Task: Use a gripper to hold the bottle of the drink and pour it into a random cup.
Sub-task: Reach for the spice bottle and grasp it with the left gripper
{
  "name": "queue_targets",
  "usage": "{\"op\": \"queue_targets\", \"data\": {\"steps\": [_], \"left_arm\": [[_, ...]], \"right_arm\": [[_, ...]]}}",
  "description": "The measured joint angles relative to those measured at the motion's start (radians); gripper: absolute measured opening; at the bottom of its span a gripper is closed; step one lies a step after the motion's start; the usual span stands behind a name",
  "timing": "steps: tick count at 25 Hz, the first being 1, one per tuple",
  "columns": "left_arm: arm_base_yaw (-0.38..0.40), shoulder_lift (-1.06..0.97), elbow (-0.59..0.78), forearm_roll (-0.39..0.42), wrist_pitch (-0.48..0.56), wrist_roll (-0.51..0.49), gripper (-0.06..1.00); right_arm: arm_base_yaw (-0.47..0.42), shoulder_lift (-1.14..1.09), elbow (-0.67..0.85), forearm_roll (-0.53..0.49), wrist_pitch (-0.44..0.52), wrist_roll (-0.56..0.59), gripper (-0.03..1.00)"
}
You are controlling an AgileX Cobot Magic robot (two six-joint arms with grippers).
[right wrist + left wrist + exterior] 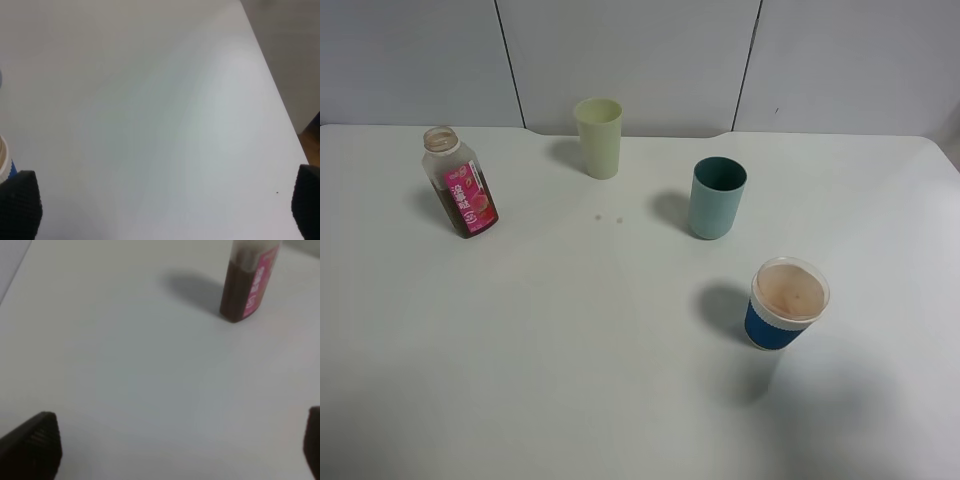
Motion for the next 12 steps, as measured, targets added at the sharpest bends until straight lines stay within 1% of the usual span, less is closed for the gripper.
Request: {"op": "queue_targets", "data": {"steps": [7, 12], "left_arm": [[0.000, 0.000, 0.000, 0.000, 0.000, -0.012, 0.94], [0.000, 0.000, 0.000, 0.000, 0.000, -0.058, 0.94]], "right_arm": [[0.000, 0.000, 0.000, 0.000, 0.000, 0.000, 1.00], [0.000, 0.000, 0.000, 0.000, 0.000, 0.000, 1.00]]}}
